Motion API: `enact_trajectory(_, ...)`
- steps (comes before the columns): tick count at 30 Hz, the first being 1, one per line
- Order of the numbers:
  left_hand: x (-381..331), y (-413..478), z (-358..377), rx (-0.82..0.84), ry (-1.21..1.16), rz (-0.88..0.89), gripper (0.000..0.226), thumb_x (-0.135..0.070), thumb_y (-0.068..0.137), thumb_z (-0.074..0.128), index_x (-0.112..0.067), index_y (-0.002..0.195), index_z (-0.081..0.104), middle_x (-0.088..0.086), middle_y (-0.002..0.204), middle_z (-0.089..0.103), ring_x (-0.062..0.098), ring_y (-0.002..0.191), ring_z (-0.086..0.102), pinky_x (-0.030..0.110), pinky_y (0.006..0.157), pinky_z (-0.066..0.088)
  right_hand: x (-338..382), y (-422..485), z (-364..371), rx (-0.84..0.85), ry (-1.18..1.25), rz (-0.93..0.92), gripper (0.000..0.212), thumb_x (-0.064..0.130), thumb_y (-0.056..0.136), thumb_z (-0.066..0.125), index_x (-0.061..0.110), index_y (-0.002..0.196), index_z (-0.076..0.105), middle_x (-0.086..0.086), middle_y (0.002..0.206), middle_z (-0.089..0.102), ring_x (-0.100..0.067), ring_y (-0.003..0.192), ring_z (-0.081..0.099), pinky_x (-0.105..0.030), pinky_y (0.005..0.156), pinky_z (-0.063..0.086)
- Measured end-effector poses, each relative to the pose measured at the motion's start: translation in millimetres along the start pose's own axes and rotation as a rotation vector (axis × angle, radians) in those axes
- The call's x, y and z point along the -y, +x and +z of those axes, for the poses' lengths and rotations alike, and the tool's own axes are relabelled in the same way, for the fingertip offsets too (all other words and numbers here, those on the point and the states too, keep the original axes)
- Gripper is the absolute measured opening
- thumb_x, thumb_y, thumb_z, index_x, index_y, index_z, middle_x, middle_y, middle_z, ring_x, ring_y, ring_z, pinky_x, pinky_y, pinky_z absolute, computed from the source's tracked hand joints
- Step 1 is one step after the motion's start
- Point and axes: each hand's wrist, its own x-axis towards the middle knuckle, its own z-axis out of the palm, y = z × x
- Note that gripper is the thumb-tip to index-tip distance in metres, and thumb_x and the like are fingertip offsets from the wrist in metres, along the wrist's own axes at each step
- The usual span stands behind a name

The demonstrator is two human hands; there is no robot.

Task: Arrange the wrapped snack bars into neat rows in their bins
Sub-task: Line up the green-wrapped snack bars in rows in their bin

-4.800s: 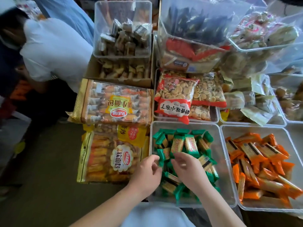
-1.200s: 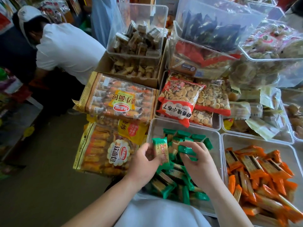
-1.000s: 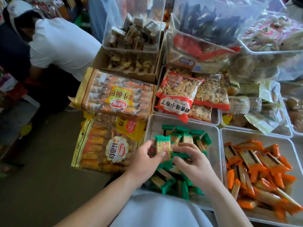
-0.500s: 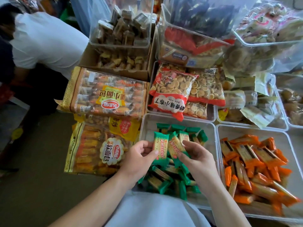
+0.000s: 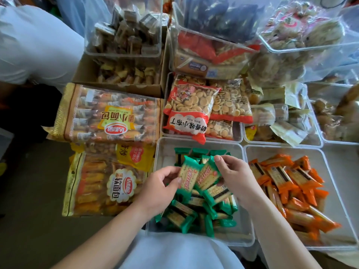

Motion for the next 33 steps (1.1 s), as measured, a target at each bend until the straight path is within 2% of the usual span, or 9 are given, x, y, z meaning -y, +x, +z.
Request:
enact_trajectory(4,-3.9,0.6,1.0,0.033,0.0,0.008,0.023,-0.019,0.102,0.065,-0.031,0.12,0.073,-0.022,0.105,0.077,-0.002,0.101,0.07,0.019,0.087,0.057,4.0,3.4,-4.8,0.033,-0.054,0.01,0.035,0.049,0.105,0.05,0.027,0.116,0.074,-0.009,0.093,0.077,-0.021,0.076,0.068,-0.033,0.064,0.061)
enact_trajectory(7,-6.3,0.2,4.3,0.037,-0.028,0.007,0.022,-0.018,0.102,0.066,-0.032,0.117,0.073,-0.021,0.1,0.077,-0.001,0.096,0.07,0.014,0.081,0.054,7.4,0.9,-2.6,0.083,-0.057,0.011,0.033,0.047,0.106,0.049,0.026,0.109,0.074,-0.011,0.092,0.076,-0.021,0.074,0.064,-0.037,0.065,0.062)
enact_trajectory(10,-7.9,-0.5,7.7,0.04,-0.036,0.021,0.021,-0.019,0.102,0.067,-0.037,0.11,0.071,-0.021,0.099,0.077,0.0,0.095,0.071,0.018,0.084,0.056,9.3,-4.0,-1.0,0.084,-0.042,-0.005,0.029,0.046,0.104,0.053,0.026,0.106,0.074,-0.007,0.092,0.076,-0.01,0.07,0.064,-0.024,0.06,0.055)
enact_trajectory(13,-8.2,-1.9,5.8,0.058,-0.071,0.017,0.018,-0.021,0.102,0.066,-0.035,0.112,0.071,-0.017,0.102,0.077,0.004,0.1,0.071,0.024,0.088,0.059,7.4,-7.1,-2.3,0.134,-0.045,-0.027,0.028,0.044,0.099,0.064,0.026,0.119,0.072,0.009,0.095,0.078,-0.003,0.079,0.071,-0.025,0.066,0.056)
enact_trajectory(18,-8.5,0.7,-11.4,0.072,0.102,0.052,0.027,-0.023,0.1,0.064,-0.038,0.122,0.071,-0.018,0.112,0.064,0.0,0.108,0.062,0.026,0.094,0.057,2.9,-2.3,-8.3,0.018,-0.231,-0.073,0.029,0.04,0.099,0.066,0.029,0.125,0.069,0.012,0.111,0.074,-0.007,0.093,0.069,-0.038,0.088,0.059)
enact_trajectory(24,-30.5,3.5,-18.9,0.208,0.315,0.173,0.06,-0.016,0.095,0.069,-0.043,0.145,0.053,-0.028,0.122,0.053,-0.013,0.114,0.052,0.005,0.091,0.044,21.5,-9.4,1.5,0.244,-0.471,-0.218,0.031,0.037,0.098,0.069,0.031,0.129,0.068,0.021,0.117,0.066,0.0,0.107,0.062,-0.015,0.086,0.051)
enact_trajectory(26,-34.7,7.0,-17.1,0.126,0.287,0.223,0.063,-0.015,0.09,0.075,-0.041,0.143,0.053,-0.026,0.119,0.053,-0.008,0.111,0.054,0.009,0.09,0.048,22.1,-10.8,7.6,0.289,-0.494,-0.249,0.032,0.036,0.099,0.067,0.029,0.13,0.069,0.017,0.121,0.069,0.0,0.111,0.063,-0.019,0.091,0.053)
enact_trajectory(30,-38.8,9.7,-13.7,0.105,0.201,0.267,0.067,-0.014,0.085,0.083,-0.035,0.142,0.055,-0.024,0.126,0.052,0.0,0.112,0.063,0.019,0.094,0.056,24.6,-15.5,8.6,0.319,-0.363,-0.186,0.025,0.039,0.103,0.058,0.027,0.121,0.071,0.019,0.106,0.073,0.008,0.093,0.067,-0.009,0.072,0.05)
enact_trajectory(33,-41.7,10.3,-10.0,0.132,0.151,0.272,0.069,-0.009,0.084,0.085,-0.027,0.143,0.056,-0.02,0.135,0.05,0.0,0.12,0.062,0.019,0.098,0.055,26.5,-16.2,1.7,0.347,-0.3,-0.183,0.023,0.049,0.1,0.06,0.036,0.114,0.074,0.021,0.103,0.076,0.007,0.095,0.069,-0.015,0.082,0.054)
